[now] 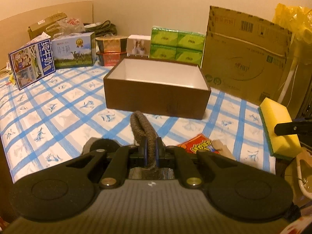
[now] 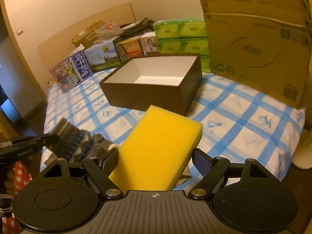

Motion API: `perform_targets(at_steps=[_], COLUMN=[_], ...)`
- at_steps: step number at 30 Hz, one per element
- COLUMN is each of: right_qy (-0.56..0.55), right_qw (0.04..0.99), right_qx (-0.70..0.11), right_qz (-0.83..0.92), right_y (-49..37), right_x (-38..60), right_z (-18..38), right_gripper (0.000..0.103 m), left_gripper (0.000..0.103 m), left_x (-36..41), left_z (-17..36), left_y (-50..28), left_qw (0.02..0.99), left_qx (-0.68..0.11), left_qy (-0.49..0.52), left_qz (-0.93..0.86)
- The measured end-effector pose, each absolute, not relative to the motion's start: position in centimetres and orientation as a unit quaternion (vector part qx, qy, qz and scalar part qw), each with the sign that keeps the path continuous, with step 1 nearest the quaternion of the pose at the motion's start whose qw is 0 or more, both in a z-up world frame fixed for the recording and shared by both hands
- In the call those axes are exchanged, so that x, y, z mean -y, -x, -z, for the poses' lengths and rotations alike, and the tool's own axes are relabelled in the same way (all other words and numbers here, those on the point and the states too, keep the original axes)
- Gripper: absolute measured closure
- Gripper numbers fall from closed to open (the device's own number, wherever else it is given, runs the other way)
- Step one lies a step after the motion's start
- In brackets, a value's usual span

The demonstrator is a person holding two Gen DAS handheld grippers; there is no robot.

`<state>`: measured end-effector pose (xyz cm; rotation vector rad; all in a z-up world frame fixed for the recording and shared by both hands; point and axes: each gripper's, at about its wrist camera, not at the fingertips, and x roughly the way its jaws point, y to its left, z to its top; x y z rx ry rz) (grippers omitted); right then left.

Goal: Organize soft objects
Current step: 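Carry the striped glove with the left tool while the right tool carries the sponge to the brown box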

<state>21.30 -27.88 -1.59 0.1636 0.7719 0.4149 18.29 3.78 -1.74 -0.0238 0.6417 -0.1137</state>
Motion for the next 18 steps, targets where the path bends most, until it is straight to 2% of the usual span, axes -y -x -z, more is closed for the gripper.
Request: perform_targets(at_steps=[9, 18], right_qy=[-0.071, -0.087], right_qw=[0.903, 0.892], right_qx=[-0.361, -0.357], right_qz=[-0.224, -0.261], right_y=[-24.8, -32.0], right_x=[27.0, 25.4], right_z=[0.6, 0.0], right_gripper=[0.022, 0.021], left_gripper=[0.095, 0.095], left_x=[-4.6, -5.0], left_z=[-1.2, -4.8], left_y=[-21.1, -27.7], left_qw=[0.955, 0.968], left_qx=[-0.289, -0.248], left_qy=[0.016, 0.003], left_qz=[0.058, 0.051])
